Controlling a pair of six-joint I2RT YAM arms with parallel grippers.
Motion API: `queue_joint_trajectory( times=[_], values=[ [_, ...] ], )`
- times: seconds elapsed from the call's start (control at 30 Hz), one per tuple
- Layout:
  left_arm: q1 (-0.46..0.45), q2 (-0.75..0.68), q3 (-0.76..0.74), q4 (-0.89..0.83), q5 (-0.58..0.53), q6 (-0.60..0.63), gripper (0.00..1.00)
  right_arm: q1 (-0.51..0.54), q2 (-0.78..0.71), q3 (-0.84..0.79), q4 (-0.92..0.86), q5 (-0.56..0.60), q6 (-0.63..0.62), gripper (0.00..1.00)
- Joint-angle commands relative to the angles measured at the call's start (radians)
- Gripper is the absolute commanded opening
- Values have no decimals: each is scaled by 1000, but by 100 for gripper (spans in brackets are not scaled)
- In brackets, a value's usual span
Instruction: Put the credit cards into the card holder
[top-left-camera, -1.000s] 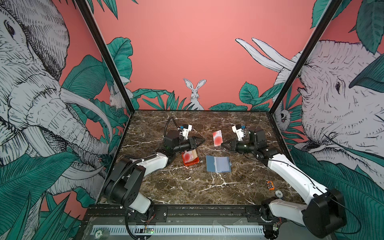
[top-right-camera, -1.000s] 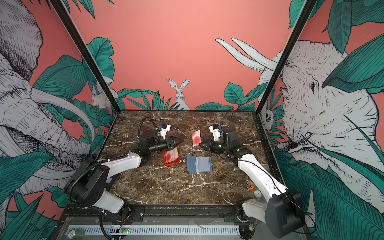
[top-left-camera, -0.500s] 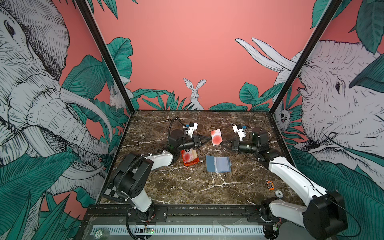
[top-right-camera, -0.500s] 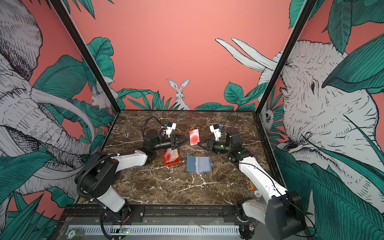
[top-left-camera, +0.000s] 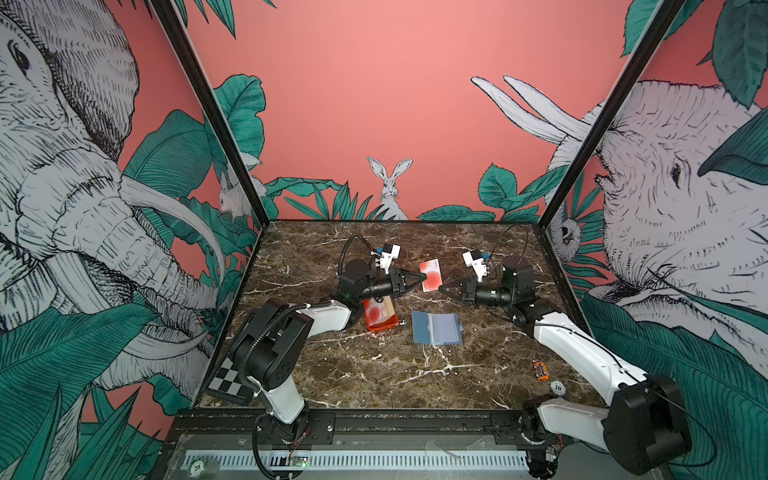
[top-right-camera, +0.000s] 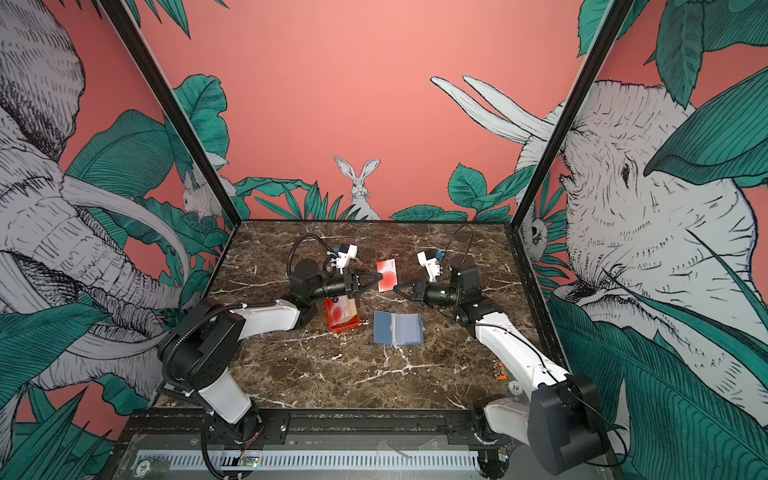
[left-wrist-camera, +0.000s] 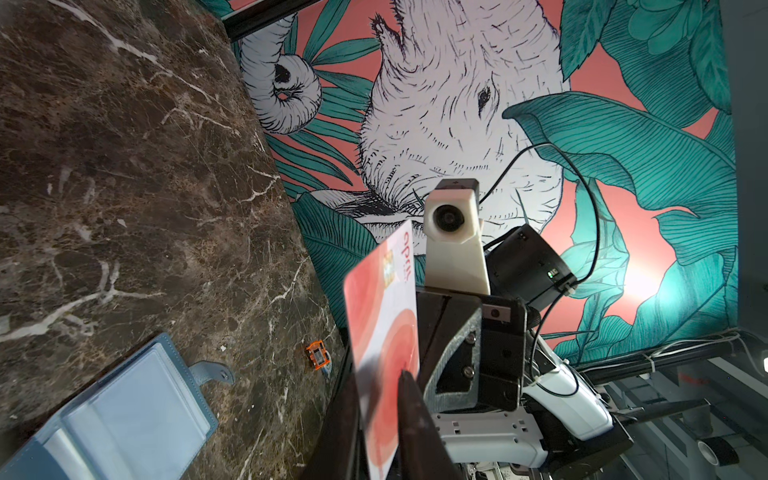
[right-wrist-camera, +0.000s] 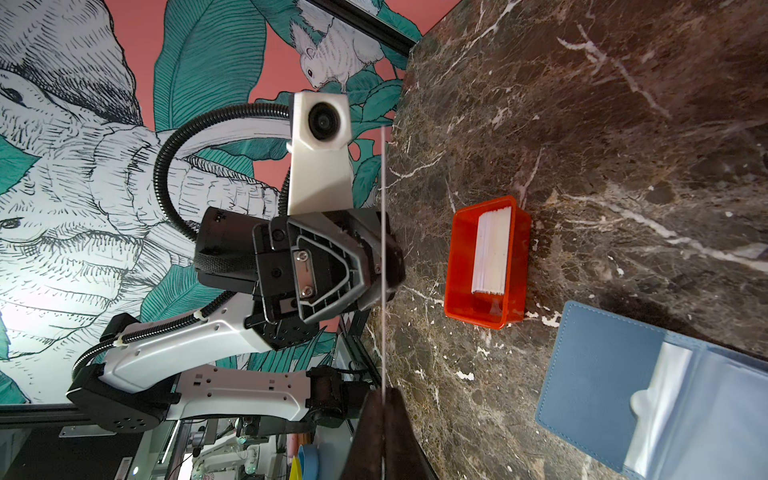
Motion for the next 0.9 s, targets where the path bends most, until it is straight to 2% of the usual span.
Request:
queue_joint_trajectory(
  times=[0.0,0.3,0.53,0.6,0.87],
  values=[
    [-6,-5,17,66,19,-24,16,-3,7,-12,42,-9,-4,0],
    [-6,-26,11,-7,25,35,5,-2,20,-19,19,20,-19,0],
    [-7,-44,7,-76,12,85,1,-2,18,-20,-23,50,-42,5],
    [-7,-46,1,-84,4,90,0,-2,13,-20,-34,60,-48,9],
    [-9,-107,-53,-198,-54,149,0,13,-62,-14,-280,215,-175,19]
  ],
)
